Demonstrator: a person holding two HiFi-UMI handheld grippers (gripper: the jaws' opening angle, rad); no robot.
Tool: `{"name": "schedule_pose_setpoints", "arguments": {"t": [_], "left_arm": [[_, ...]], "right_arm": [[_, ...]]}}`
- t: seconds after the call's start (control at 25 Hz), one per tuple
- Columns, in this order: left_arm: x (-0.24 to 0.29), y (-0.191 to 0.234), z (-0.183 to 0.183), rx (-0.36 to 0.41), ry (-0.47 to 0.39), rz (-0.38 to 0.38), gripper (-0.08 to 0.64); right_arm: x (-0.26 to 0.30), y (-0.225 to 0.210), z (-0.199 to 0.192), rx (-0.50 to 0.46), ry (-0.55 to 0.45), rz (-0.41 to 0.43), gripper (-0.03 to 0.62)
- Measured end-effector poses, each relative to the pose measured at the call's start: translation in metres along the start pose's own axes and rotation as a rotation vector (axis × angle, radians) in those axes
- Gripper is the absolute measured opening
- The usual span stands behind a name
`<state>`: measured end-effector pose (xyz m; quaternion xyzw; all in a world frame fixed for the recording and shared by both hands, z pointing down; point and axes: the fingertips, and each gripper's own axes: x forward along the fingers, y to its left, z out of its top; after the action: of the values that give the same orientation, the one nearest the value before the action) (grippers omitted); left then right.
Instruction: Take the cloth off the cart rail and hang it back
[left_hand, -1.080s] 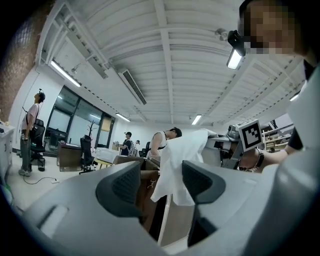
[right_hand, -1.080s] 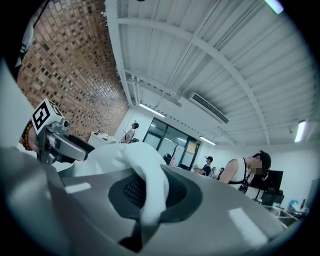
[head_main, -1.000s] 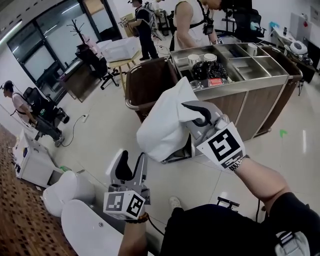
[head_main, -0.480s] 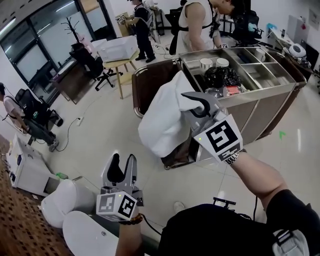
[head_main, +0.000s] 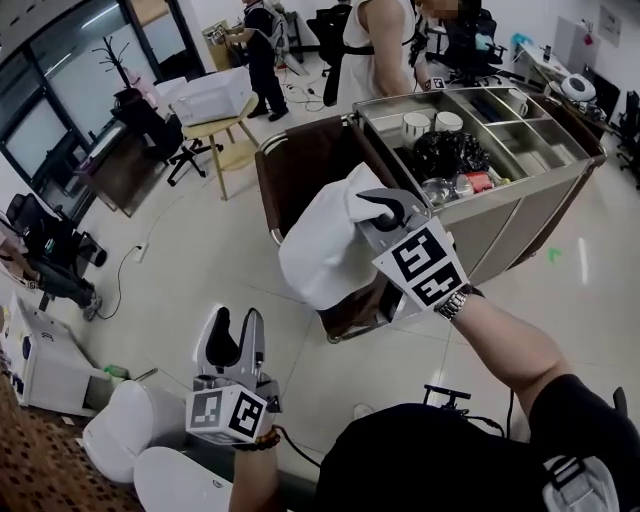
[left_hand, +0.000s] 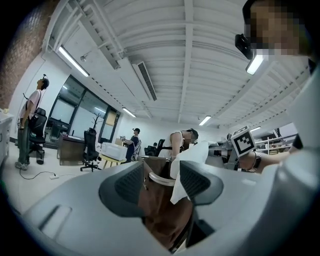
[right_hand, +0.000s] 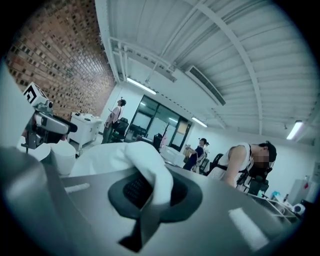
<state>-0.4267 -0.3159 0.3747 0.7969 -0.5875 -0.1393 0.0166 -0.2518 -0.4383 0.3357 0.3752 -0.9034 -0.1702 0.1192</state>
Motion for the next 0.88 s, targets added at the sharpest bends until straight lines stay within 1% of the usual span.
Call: {"name": "schedule_pose_setpoints", "arguments": {"t": [0.16, 0.28, 0.36, 0.44, 0.56, 0.68, 0.88], "left_arm": [[0.017, 0.015, -0.007, -0.019, 0.009, -0.029, 0.229], [0.029, 0.026, -0.009, -0.032, 0.017, -0.051, 0.227], [0.034, 0.028, -0.009, -0.038, 0.021, -0.064, 0.227], [0.038, 0.026, -0.010, -0.041, 0.025, -0.077, 0.227], [0.043, 0.024, -0.012, -0.043, 0.032, -0.089, 0.227], [0.045, 0.021, -0.014, -0.043, 0.040, -0.092, 0.227], [0.048, 0.016, -0.015, -0.045, 0.050, -0.093, 0.225]], "right_arm": [[0.025, 0.007, -0.031, 0.010, 0.127, 0.036, 0.018], [0.041, 0.018, -0.044, 0.026, 0.195, 0.092, 0.032], [0.046, 0.028, -0.053, 0.035, 0.237, 0.144, 0.082], [0.048, 0.038, -0.065, 0.038, 0.276, 0.191, 0.181], [0.049, 0.049, -0.080, 0.029, 0.315, 0.238, 0.272], [0.046, 0.054, -0.084, 0.009, 0.322, 0.264, 0.321], [0.037, 0.056, -0.078, -0.016, 0.314, 0.300, 0.387]]}}
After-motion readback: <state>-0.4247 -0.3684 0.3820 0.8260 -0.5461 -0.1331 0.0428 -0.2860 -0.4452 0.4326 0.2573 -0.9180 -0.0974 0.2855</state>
